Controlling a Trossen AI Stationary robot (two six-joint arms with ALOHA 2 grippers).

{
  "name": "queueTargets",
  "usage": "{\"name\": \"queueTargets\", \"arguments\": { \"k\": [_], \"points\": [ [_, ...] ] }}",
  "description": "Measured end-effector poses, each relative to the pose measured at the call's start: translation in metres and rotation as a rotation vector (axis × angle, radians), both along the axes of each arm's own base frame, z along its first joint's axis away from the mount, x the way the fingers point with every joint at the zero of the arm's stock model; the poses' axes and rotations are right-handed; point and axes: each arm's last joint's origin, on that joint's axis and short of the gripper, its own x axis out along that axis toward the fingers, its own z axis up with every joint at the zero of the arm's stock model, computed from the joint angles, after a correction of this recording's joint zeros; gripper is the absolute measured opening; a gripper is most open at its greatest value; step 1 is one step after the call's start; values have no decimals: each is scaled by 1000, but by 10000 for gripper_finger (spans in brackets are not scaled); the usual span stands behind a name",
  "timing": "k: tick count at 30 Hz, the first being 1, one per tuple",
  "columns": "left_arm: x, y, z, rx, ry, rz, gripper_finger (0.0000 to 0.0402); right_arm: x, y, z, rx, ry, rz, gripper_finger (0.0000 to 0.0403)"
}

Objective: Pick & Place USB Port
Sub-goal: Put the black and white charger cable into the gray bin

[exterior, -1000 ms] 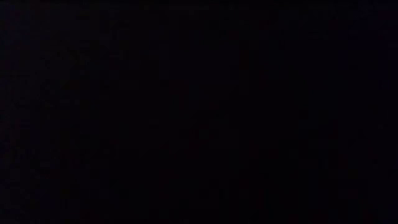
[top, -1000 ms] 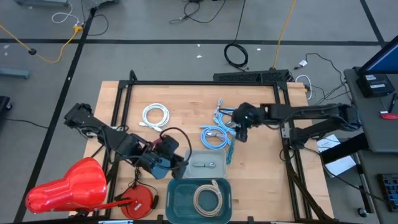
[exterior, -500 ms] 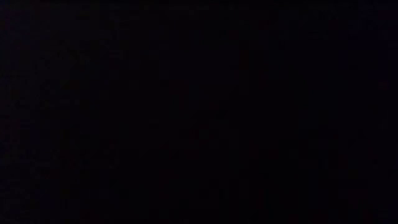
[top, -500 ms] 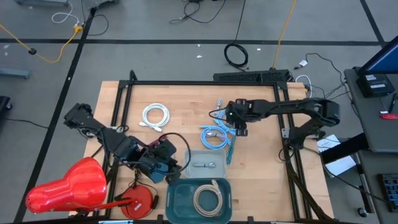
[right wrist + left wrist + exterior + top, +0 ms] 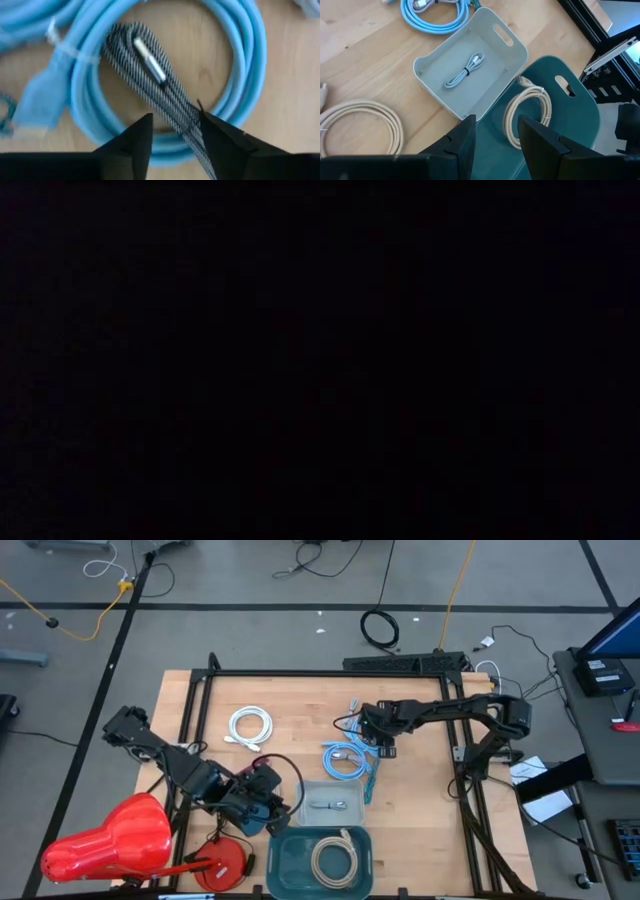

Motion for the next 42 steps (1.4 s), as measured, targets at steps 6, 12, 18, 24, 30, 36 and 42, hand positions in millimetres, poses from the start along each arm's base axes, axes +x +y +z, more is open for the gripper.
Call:
{"name": "queueTargets", "arguments": {
  "k": [6,12,18,24,30,36,42],
  "points": [
    [-1,-1,0,1,2,4,147,2,-1,-4,8,-25,-85,21],
    [-2,-2,0,1,4,2,147,2,4,9,17,-85,-181,4],
    [-2,-1,-1,23,8,-3,147,1,11,60,-56,-193,-264,1],
    [-1,3,-1,54,11,-2,147,-2,35,121,35,-332,-282,0],
    [-10,12,-7,102,93,125,147,3,86,152,274,-444,-239,0],
    [-29,27,-7,129,172,336,147,24,143,148,473,-534,-188,0],
    [-36,35,4,138,130,338,147,37,165,128,482,-487,-180,0]
  ]
}}
